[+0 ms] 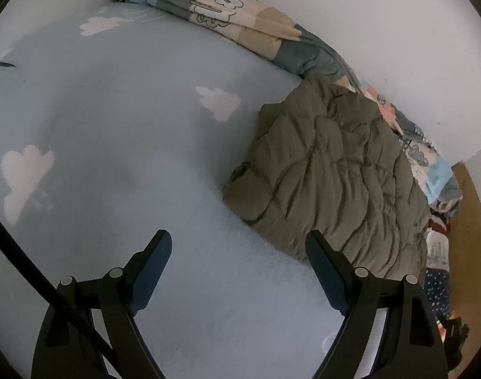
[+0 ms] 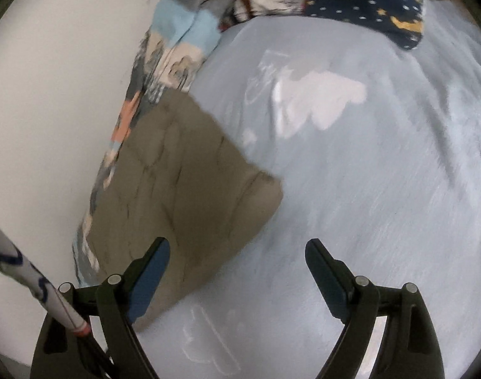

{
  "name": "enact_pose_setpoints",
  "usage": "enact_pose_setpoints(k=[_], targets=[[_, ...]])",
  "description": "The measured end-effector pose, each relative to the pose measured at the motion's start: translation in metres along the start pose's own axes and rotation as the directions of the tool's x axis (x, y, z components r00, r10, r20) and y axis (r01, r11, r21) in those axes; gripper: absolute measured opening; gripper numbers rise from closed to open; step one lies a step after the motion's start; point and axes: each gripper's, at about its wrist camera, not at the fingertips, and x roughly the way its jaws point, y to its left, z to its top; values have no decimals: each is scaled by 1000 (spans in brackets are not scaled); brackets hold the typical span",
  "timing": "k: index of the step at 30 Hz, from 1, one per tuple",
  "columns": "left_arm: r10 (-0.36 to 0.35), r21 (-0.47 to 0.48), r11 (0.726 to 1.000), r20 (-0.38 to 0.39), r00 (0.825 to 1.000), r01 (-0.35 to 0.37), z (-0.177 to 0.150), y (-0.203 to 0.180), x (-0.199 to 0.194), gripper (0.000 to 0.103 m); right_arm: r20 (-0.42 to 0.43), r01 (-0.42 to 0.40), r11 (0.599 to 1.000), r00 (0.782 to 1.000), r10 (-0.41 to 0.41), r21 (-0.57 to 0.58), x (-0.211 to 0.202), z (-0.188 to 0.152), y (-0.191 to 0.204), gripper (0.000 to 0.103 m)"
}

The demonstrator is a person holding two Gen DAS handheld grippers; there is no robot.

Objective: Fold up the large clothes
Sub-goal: 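Open both tools and release the folded olive jacket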

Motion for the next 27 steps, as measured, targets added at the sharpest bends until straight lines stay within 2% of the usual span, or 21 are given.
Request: enact_pose_setpoints(k=[3, 7, 9, 11, 13, 16, 18, 20, 23, 25, 27], targets=[[-3, 1, 1000, 6, 1000, 3, 6, -6, 2, 86, 15, -20, 999, 1000, 20, 43, 0, 16, -5, 91], [22, 36, 999, 13, 1000, -22, 9, -21, 10, 86, 3, -1, 999, 1000, 1, 51, 10, 18, -1, 91], [53, 60, 997, 19, 998, -54, 9, -26, 13, 86, -21, -1, 999, 1000, 2, 48, 18, 15, -2, 91], [111, 105, 988, 47, 993, -116, 8, -33, 14, 86, -42, 0, 999, 999, 2, 47, 26, 13, 0, 91], [169, 160, 970, 83, 982, -180, 6, -41, 16, 86, -45, 7, 999, 999, -6, 31, 31, 10, 2, 91], [257, 258, 921, 155, 954, -290, 1, -53, 19, 86, -55, 34, 999, 998, -35, -36, 39, 3, 17, 91], [288, 283, 900, 187, 939, -332, -1, -57, 21, 86, -59, 42, 997, 997, -46, -65, 43, -2, 24, 91], [305, 298, 882, 226, 925, -364, -4, -61, 20, 86, -52, 52, 997, 997, -56, -60, 46, -6, 25, 91], [315, 318, 863, 268, 911, -392, -6, -70, 20, 86, -67, 10, 1000, 998, -9, 13, 52, -6, 15, 91], [320, 330, 850, 298, 899, -411, -8, -74, 19, 86, -72, 21, 999, 997, -18, 33, 57, -6, 12, 91], [322, 337, 843, 308, 895, -419, -8, -78, 21, 86, -73, 31, 999, 997, -29, 30, 60, -6, 12, 91]])
